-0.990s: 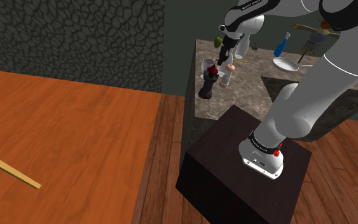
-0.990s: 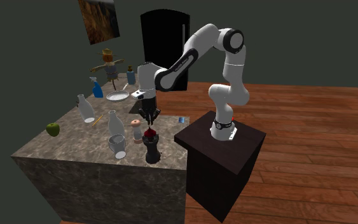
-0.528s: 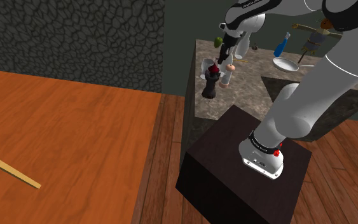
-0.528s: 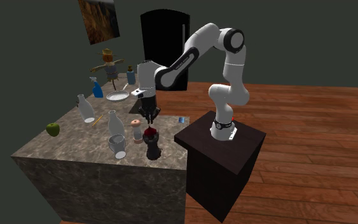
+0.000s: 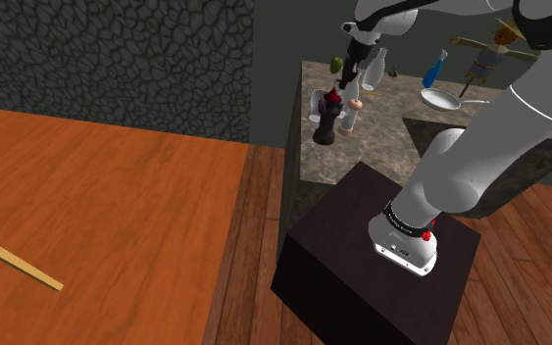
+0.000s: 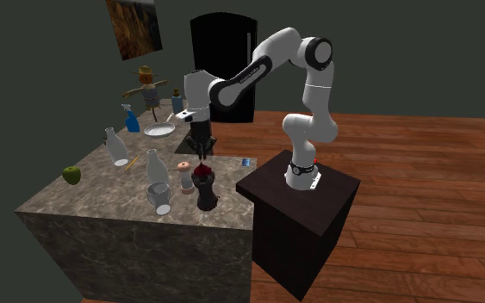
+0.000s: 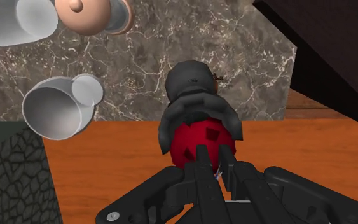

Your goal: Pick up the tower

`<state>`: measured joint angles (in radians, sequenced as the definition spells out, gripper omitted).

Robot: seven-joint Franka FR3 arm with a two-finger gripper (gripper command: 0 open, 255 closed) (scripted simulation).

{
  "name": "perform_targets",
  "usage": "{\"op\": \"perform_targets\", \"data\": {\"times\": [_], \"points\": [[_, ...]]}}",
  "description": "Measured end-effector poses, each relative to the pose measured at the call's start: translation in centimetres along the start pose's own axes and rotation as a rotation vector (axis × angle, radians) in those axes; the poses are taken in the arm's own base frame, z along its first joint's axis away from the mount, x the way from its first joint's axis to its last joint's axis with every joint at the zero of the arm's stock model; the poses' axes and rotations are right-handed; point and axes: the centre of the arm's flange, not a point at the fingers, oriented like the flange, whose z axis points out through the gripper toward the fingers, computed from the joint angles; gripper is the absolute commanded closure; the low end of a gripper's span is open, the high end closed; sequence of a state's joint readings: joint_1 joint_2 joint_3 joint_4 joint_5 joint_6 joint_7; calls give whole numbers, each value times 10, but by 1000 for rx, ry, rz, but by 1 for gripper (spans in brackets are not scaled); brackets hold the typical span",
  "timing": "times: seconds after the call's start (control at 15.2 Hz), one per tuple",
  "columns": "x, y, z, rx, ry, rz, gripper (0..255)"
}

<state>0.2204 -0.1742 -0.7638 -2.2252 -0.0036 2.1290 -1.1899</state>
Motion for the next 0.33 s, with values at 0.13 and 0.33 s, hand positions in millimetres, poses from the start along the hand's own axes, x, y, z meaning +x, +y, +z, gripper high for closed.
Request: {"op": "perform_targets", "data": {"times": [0.13, 0.33], "points": [[1, -1, -11, 0, 0, 0, 255], [3, -1, -24, 0, 0, 0, 255]]}}
